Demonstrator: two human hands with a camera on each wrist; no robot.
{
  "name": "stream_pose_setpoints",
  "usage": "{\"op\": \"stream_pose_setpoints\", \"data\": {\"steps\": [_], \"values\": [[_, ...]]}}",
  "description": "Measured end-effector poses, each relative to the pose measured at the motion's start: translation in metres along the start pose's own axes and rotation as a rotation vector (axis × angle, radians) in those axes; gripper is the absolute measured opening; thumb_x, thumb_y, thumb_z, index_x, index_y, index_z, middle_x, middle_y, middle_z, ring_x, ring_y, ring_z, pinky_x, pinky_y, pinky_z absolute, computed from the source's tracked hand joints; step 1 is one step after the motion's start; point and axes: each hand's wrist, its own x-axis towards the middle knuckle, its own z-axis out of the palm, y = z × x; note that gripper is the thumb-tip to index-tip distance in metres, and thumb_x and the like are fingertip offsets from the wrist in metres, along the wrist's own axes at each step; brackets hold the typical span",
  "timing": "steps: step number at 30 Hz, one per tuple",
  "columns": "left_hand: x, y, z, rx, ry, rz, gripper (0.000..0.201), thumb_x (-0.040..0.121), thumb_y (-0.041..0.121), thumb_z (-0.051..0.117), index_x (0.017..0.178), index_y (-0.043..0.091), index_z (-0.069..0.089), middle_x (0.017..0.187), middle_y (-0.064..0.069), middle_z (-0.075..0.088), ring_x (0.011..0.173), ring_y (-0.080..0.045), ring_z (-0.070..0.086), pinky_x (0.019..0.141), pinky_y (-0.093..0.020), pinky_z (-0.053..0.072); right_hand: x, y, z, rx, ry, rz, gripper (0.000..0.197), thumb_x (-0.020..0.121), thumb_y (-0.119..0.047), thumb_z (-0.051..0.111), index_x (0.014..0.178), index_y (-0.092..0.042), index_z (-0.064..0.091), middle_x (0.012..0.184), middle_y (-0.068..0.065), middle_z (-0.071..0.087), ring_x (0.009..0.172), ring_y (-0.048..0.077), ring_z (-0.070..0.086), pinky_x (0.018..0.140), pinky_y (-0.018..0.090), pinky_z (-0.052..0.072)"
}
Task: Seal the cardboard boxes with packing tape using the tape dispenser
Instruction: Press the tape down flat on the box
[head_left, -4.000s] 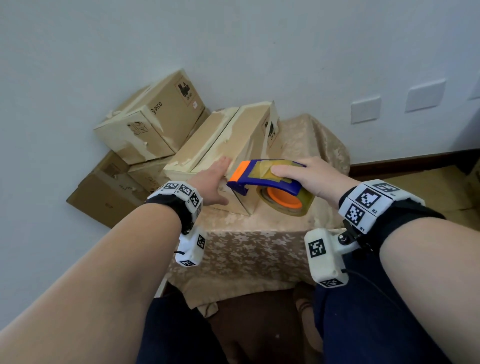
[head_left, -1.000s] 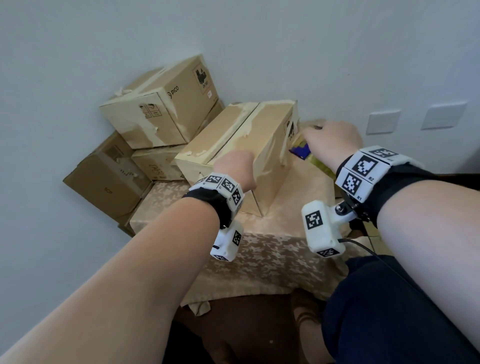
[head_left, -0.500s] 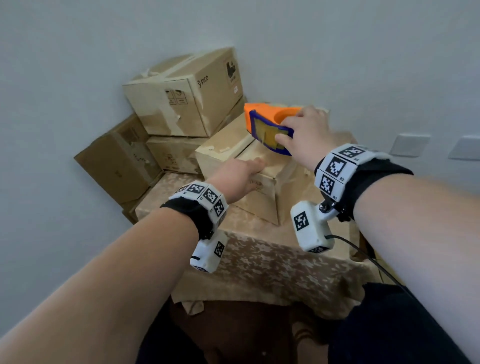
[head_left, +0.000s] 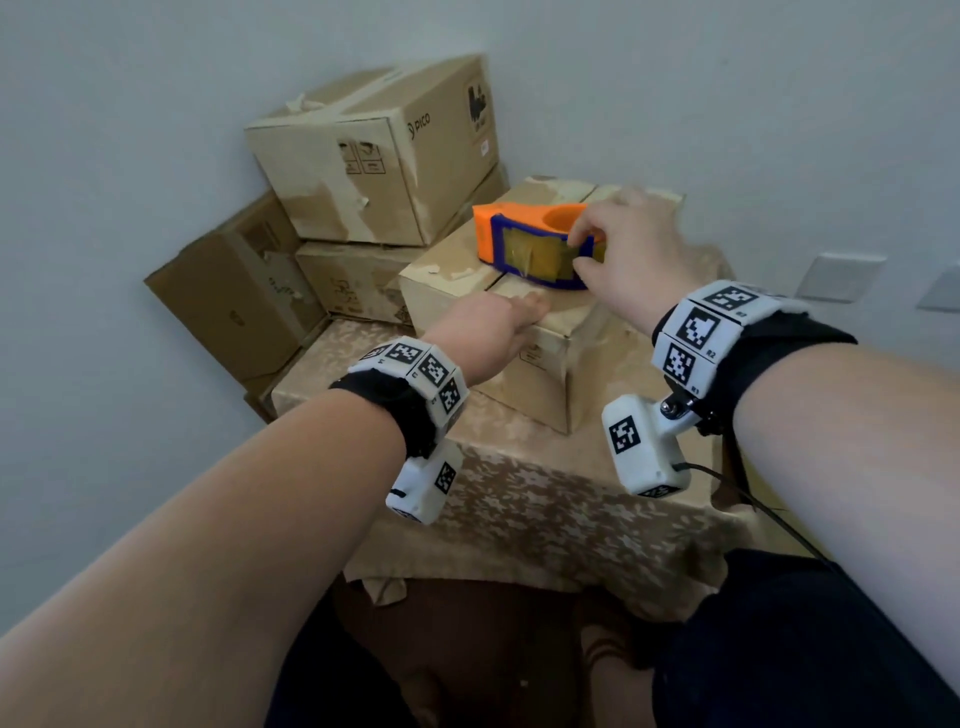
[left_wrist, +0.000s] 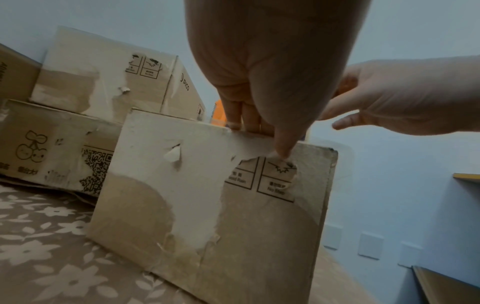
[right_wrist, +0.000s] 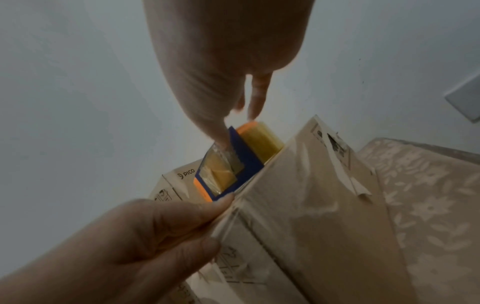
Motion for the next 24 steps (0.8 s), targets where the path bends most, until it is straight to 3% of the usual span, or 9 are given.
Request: {"op": "stream_pose_setpoints", "data": {"steps": [3,5,7,10,13,17,21,24], "values": [[0.001,0.004,-0.003,0.036,-0.041,-0.03,0.044,0.1,0.027,0.04,0.144,0.019,0.04,0.132,-0.011,0.058,0.118,-0.03,0.054,0.096,-0.042,0.043,-0.013,0.002,-0.012,-0.061,-0.181,-0.062,0.016,0.082,-0.01,0.06,0.084,-0.023,0.069,0.085,-0.006,0.059,0.088,0.018,0.059,0.07,0.026,0.038],[0.0,0.009,-0.007,0.059,-0.066,-0.056,0.041,0.1,0.023,0.038,0.141,0.02,0.043,0.122,-0.013,0.062,0.11,-0.033,0.057,0.092,-0.044,0.046,-0.022,0.005,-0.019,-0.121,-0.259,-0.069,0.019,0.083,-0.012,0.061,0.094,-0.023,0.072,0.089,-0.006,0.065,0.093,0.017,0.061,0.069,0.022,0.034],[-0.001,0.017,-0.012,0.093,-0.091,-0.074,0.039,0.1,0.019,0.037,0.137,0.02,0.047,0.116,-0.013,0.064,0.105,-0.032,0.059,0.089,-0.045,0.047,-0.031,0.01,-0.027,-0.183,-0.317,-0.076,0.027,0.084,-0.016,0.063,0.109,-0.024,0.07,0.105,-0.005,0.068,0.102,0.016,0.06,0.072,0.02,0.033],[-0.003,0.03,-0.017,0.113,-0.109,-0.081,0.036,0.099,0.014,0.038,0.132,0.02,0.051,0.112,-0.011,0.064,0.102,-0.031,0.059,0.087,-0.042,0.048,-0.04,0.013,-0.032,-0.235,-0.406,-0.1,0.044,0.083,-0.02,0.068,0.126,-0.025,0.062,0.118,-0.005,0.065,0.109,0.017,0.056,0.077,0.022,0.036],[-0.005,0.049,-0.019,0.092,-0.085,-0.052,0.033,0.1,0.021,0.038,0.127,0.019,0.057,0.107,-0.011,0.065,0.098,-0.03,0.059,0.081,-0.041,0.048,-0.047,0.015,-0.033,-0.305,-0.467,-0.126,0.052,0.08,-0.019,0.07,0.13,-0.029,0.058,0.114,0.002,0.06,0.104,0.022,0.055,0.077,0.03,0.043],[-0.005,0.068,-0.018,0.105,-0.041,-0.028,0.032,0.1,0.029,0.039,0.121,0.017,0.06,0.103,-0.011,0.065,0.096,-0.03,0.058,0.069,-0.035,0.04,-0.051,0.02,-0.036,-0.421,-0.544,-0.163,0.074,0.08,-0.016,0.072,0.141,-0.043,0.04,0.109,0.0,0.048,0.1,0.02,0.049,0.074,0.031,0.039],[-0.009,0.066,-0.019,0.081,-0.025,-0.001,0.036,0.094,0.037,0.052,0.126,0.021,0.058,0.104,-0.008,0.067,0.099,-0.027,0.058,0.073,-0.033,0.042,-0.054,0.026,-0.033,-0.44,-0.544,-0.162,0.074,0.081,-0.016,0.072,0.142,-0.041,0.039,0.118,0.003,0.053,0.109,0.023,0.051,0.073,0.03,0.035],[-0.011,0.063,-0.019,0.104,-0.02,0.009,0.042,0.09,0.033,0.057,0.131,0.025,0.053,0.105,-0.006,0.067,0.099,-0.026,0.058,0.08,-0.037,0.048,-0.054,0.027,-0.029,-0.473,-0.505,-0.183,0.068,0.081,-0.024,0.073,0.14,-0.038,0.042,0.113,0.001,0.053,0.108,0.022,0.052,0.071,0.029,0.031]]}}
